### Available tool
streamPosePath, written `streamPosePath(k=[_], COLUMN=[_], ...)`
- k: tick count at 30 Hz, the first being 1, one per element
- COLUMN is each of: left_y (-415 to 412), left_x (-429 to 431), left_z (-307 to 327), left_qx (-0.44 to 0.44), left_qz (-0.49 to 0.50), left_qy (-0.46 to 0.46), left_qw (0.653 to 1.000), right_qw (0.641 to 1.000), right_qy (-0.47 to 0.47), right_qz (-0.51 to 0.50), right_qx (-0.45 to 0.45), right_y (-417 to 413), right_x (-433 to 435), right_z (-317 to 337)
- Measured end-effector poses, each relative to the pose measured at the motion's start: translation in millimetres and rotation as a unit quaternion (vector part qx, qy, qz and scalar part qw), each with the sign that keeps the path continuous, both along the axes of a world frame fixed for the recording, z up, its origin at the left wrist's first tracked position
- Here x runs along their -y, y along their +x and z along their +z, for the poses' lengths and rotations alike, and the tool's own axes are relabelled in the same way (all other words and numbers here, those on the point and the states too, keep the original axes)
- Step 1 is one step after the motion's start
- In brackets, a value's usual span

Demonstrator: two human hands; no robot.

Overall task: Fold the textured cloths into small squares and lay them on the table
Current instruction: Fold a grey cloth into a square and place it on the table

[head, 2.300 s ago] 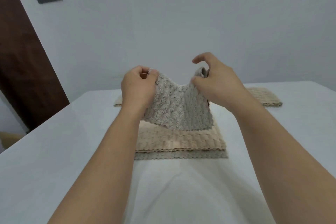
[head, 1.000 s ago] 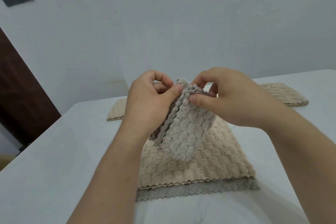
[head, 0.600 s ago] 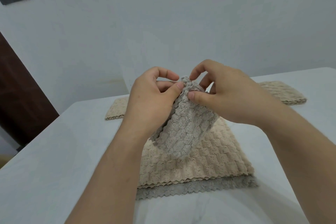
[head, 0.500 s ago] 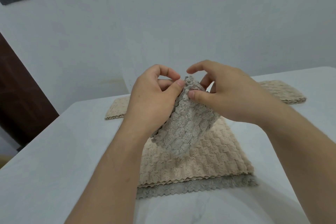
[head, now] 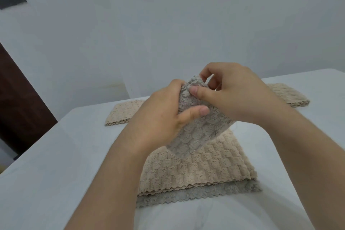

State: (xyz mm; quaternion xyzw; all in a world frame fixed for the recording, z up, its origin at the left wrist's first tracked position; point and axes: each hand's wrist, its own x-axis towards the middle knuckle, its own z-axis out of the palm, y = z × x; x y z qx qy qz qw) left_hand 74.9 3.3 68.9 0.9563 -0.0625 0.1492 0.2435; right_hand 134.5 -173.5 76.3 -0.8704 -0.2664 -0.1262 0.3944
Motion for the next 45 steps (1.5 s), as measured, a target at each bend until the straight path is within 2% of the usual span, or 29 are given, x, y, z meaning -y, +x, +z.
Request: streamPosePath(k=[6,12,15,19,22,26,34,36,41,45], left_y=[3.5,5.1,7.0,7.3,6.9,7.9,9.0,10.5,13.8,17.9], left_x=[1.5,-3.8,-8.1,-11.7,-12.1,-12.9,-13.8,-16.5,-26.0,-29.2], left_z=[-4.2,-2.3,-1.5,0.7,1.6,2.0,2.6,2.2,1.3,-2.0], left_qx=[0.044,0.029,0.06,0.103,0.117,0.125,0.143,0.154,0.169,0.179], left_qz=[-0.006,-0.039,-0.022,-0.007,-0.009,0.0,0.022,0.027,0.05,0.08], left_qy=[0.016,-0.084,-0.121,-0.221,-0.261,-0.268,-0.291,-0.29,-0.297,-0.302], left_qw=[0.999,0.995,0.991,0.97,0.958,0.955,0.946,0.944,0.938,0.933], right_qw=[0.999,0.999,0.998,0.998,0.993,0.989,0.989,0.991,0.991,0.98], right_qy=[0.04,0.035,0.006,-0.027,-0.087,-0.107,-0.13,-0.116,0.021,0.086], right_qz=[0.027,0.027,0.015,-0.021,-0.028,0.003,-0.012,0.0,0.032,0.069], right_qx=[-0.012,-0.028,-0.054,-0.06,-0.07,-0.099,-0.074,-0.073,-0.131,-0.164], right_y=[-1.5,-1.5,-1.1,2.0,1.8,1.9,9.1,11.5,19.5,20.0], right_x=[2.0,6.3,9.8,14.7,19.0,24.3,21.4,21.8,24.9,22.0], right_z=[4.6,6.2,6.9,10.8,12.2,11.5,5.1,3.9,0.1,2.1])
